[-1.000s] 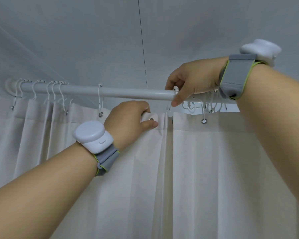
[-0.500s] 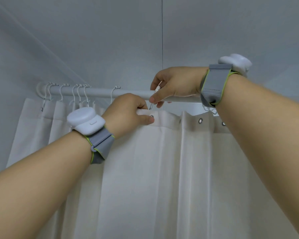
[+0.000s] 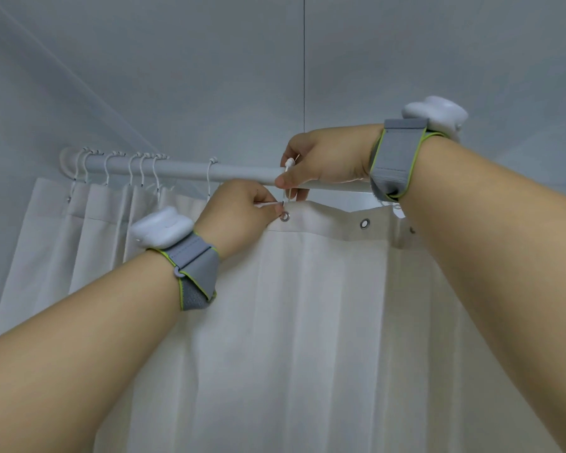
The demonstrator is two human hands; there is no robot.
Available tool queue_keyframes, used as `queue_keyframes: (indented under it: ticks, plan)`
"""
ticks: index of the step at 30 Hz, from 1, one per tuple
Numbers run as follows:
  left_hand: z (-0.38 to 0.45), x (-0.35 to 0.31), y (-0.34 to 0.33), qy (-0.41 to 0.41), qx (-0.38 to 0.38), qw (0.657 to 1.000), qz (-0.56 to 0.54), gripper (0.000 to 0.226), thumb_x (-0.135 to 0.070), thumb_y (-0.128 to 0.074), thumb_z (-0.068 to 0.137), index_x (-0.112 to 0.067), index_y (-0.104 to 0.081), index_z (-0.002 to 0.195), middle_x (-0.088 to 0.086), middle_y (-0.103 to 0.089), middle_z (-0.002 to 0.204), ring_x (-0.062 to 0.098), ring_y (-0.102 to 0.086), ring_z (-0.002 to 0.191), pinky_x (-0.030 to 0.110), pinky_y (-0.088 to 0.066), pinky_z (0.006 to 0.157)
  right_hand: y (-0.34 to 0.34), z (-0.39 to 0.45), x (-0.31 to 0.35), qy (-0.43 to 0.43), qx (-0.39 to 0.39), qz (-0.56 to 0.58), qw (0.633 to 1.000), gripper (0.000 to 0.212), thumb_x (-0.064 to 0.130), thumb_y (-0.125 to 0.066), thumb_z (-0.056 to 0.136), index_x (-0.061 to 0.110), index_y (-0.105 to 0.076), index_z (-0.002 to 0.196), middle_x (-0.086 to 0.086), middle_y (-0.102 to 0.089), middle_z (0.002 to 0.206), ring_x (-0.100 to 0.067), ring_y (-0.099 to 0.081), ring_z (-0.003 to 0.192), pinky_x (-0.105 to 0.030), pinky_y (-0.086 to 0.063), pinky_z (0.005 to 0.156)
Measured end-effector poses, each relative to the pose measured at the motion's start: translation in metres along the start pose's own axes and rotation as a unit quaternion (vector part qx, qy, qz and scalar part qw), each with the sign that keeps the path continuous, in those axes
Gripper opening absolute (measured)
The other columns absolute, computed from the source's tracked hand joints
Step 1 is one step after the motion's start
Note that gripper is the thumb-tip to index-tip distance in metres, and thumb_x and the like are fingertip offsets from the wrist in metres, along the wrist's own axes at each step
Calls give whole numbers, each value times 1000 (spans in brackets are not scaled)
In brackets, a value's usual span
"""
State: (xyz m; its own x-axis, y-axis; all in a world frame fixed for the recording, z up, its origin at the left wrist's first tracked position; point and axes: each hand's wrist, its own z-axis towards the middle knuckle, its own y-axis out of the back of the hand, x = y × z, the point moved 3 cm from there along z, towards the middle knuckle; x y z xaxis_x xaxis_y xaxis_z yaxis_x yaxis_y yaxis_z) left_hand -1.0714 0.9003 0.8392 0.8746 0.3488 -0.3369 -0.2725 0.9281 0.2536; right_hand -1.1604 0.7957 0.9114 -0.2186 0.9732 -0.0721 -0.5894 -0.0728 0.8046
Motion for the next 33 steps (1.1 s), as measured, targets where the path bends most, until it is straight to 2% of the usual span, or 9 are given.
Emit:
queue_keyframes:
  ticks: [3, 5, 9, 13, 18, 22, 26, 29, 33]
  plan:
    - [0, 0, -1, 22, -18, 999, -43, 16, -25, -63, 87, -14, -75, 85, -8, -58, 64, 8, -48, 59, 23, -34, 57, 3, 2, 1, -4, -6, -45, 999, 37, 40, -63, 88, 13, -61, 113, 2, -74, 97, -16, -63, 101, -27, -42, 90]
    - [-1, -2, -2, 32, -25, 997, -60, 17, -24, -62, 88, -13, -75, 85, -7, -54, 61, 8, -45, 57, 23, -32, 55, 5, 3, 1, -2, -10, -60, 998, 39, 41, -62, 87, 13, -62, 114, 3, -71, 102, -18, -60, 105, -30, -41, 94]
    - [-4, -9, -3, 54, -18, 993, -107, 18, -21, -62, 88, -17, -73, 74, 0, -52, 66, 13, -43, 63, 23, -30, 56, 6, 5, 1, -4, -17, -77, 997, 45, 45, -62, 87, 15, -57, 120, 4, -56, 106, -16, -51, 100, -28, -37, 88]
    - [-4, -9, -3, 82, -16, 985, -150, 16, -19, -65, 85, -14, -73, 72, 1, -52, 67, 15, -43, 66, 24, -30, 57, 7, 5, 0, 0, -14, -87, 996, 48, 46, -60, 88, 14, -56, 123, 6, -54, 106, -15, -49, 99, -25, -34, 85]
    - [-9, -8, -6, 43, -103, 985, -132, 18, -19, -64, 84, -17, -74, 69, -6, -55, 54, 11, -45, 56, 23, -32, 55, 7, 7, 1, -6, -14, -101, 995, 52, 48, -59, 87, 5, -61, 116, -10, -63, 117, -23, -56, 102, -32, -39, 84]
    - [-7, -12, -10, 36, -131, 981, -135, 17, -16, -65, 83, -18, -73, 68, -6, -55, 54, 6, -43, 53, 22, -32, 53, 9, 6, 1, -3, -13, -91, 996, 51, 46, -61, 87, 7, -58, 119, -8, -60, 121, -24, -55, 112, -30, -39, 87]
    - [-5, -11, -9, 42, -131, 983, -118, 20, -18, -66, 81, -21, -71, 63, -7, -52, 48, 5, -41, 50, 22, -30, 50, 10, 5, 1, 0, -10, -105, 994, 51, 47, -59, 88, 7, -57, 119, -8, -60, 121, -25, -55, 113, -33, -40, 91]
    - [-6, -11, -8, 70, -129, 985, -86, 21, -24, -69, 73, -19, -65, 53, -9, -44, 38, 13, -40, 50, 23, -28, 53, 9, 4, 1, 1, -15, -96, 995, 50, 47, -58, 88, 8, -58, 119, -5, -60, 115, -23, -55, 105, -32, -39, 86]
    - [1, -8, -7, 120, -65, 990, -47, 23, -22, -70, 75, -17, -62, 54, -3, -54, 57, 20, -45, 65, 25, -36, 65, 7, 4, -3, -7, -17, -42, 999, 48, 47, -57, 89, 7, -58, 115, -4, -69, 106, -23, -64, 98, -31, -46, 88]
